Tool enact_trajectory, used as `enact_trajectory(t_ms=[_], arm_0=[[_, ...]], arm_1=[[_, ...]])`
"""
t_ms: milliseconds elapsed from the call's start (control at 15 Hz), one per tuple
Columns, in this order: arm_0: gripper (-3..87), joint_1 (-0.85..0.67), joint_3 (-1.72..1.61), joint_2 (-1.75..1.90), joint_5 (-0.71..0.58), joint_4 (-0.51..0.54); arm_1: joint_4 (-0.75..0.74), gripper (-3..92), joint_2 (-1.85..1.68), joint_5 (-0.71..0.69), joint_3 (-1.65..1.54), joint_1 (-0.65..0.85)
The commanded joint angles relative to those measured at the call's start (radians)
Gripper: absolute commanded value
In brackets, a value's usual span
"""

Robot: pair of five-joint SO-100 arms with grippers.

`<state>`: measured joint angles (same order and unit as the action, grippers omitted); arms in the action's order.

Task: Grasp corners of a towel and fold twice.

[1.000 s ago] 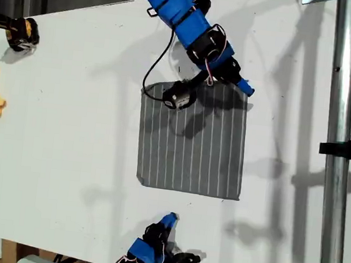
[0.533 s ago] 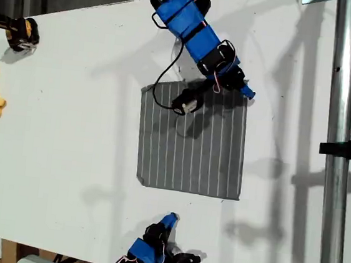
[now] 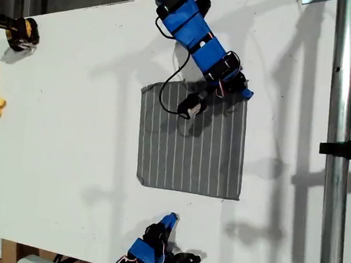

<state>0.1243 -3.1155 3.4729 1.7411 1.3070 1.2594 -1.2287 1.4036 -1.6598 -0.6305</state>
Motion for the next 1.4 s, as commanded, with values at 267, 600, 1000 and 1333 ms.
enact_trajectory(t_ms=[267,600,1000,1333], arm_0=[[-1.1,0.020,-0.003,0.005,0.018,-0.002],[-1.1,0.028,-0.002,0.003,0.020,-0.006],[-1.2,0.101,0.607,-0.833,-0.006,-0.118],[-1.2,0.155,1.424,-1.684,-0.313,-0.057]], arm_1=[[0.052,3.3,-0.034,0.044,0.071,0.037],[0.028,-0.2,-0.043,0.032,0.066,0.032],[0.018,-0.2,-0.048,0.008,0.083,0.046],[0.020,-0.2,-0.048,-0.009,0.098,0.058]])
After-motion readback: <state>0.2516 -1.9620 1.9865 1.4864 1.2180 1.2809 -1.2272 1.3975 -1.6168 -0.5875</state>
